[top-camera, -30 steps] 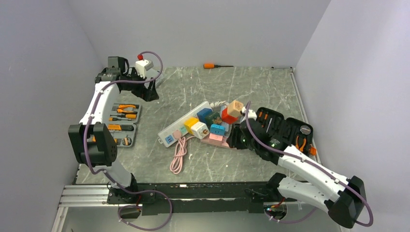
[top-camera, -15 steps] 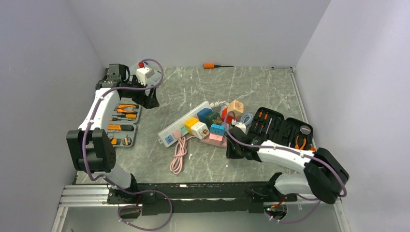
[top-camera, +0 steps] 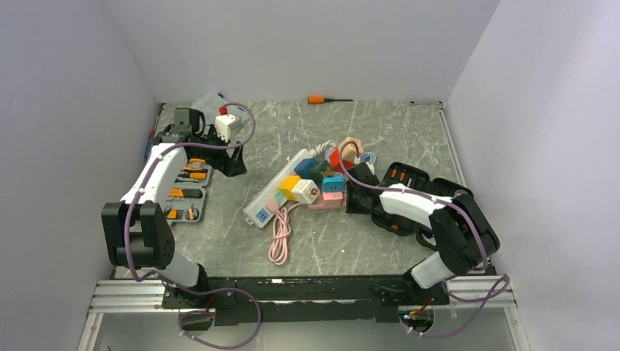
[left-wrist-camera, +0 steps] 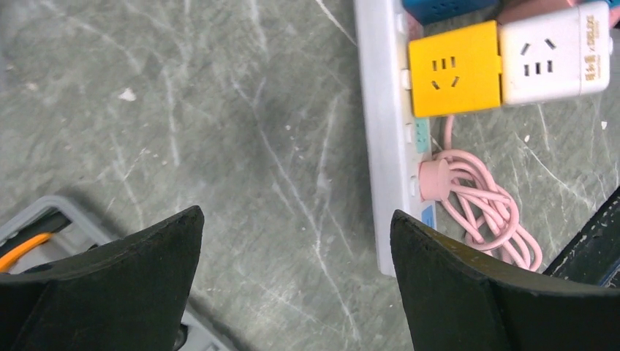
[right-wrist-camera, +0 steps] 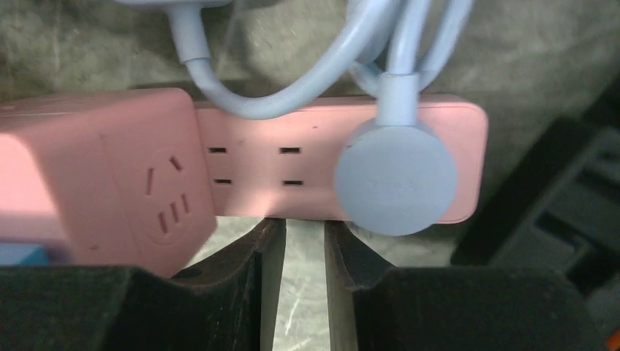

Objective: Pull the plug off the socket
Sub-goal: Move the socket to the center of the board.

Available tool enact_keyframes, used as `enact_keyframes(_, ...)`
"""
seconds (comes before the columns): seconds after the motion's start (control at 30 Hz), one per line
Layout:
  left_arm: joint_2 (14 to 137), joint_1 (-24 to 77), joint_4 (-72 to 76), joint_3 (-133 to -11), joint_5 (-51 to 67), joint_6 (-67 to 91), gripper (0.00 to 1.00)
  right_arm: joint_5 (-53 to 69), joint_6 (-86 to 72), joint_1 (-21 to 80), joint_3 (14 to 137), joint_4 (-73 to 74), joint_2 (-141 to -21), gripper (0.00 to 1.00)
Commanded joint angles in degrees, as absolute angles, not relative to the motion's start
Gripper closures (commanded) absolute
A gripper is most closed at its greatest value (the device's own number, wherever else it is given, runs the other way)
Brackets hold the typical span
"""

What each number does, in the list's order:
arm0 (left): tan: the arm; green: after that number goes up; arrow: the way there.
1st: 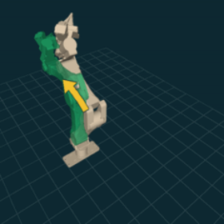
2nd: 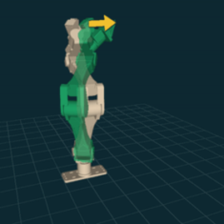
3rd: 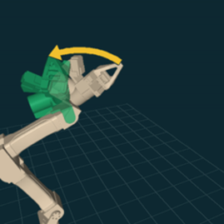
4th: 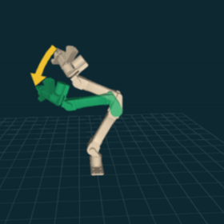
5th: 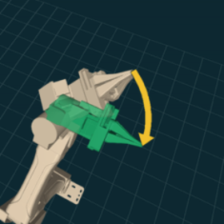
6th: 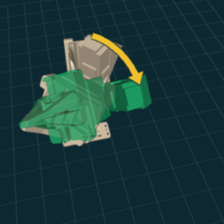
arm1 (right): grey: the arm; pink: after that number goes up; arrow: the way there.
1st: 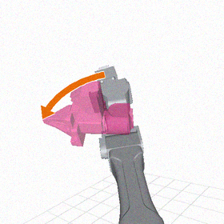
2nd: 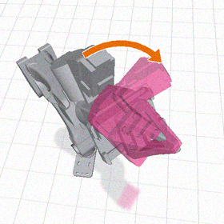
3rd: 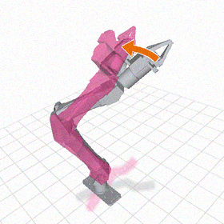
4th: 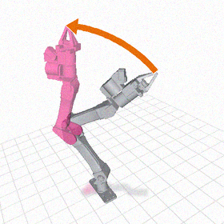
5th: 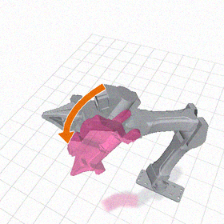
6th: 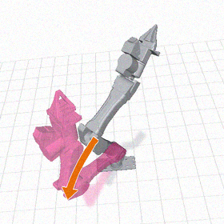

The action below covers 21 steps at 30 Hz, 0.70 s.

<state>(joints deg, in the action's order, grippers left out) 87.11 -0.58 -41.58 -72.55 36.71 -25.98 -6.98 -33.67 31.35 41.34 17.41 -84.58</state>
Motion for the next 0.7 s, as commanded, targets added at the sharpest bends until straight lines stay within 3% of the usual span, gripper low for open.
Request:
enact_keyframes(0.0, 85.64, 3.11, -38.69, -70.62, 37.67, -25.71, 0.01, -10.38, -28.78, 30.81, 49.54, 10.46, -90.45, 0.72)
enact_keyframes(0.23, 84.9, 6.53, -38.56, -67.73, 38.76, -23.46, 0.01, -9.97, -23.62, 28.57, 62.75, 9.19, -102.25, 0.72)
enact_keyframes(0.4, 83.13, 8.51, -37.24, -63.97, 37.35, -22.77, 0.01, -10.12, -23.15, 26.38, 62.45, 9.21, -98.97, 0.69)
enact_keyframes(0.53, 83.19, 8.88, -36.85, -63.31, 38.14, -19.86, 0.01, -11.12, -25.23, 28.02, 55.95, 7.4, -89.89, 0.59)
enact_keyframes(0.67, 83.38, 8.88, -36.57, -63.26, 37.83, -17.5, 0.01, -16.55, -26.98, 35.31, 49.94, 7.09, -77.62, 0.38)
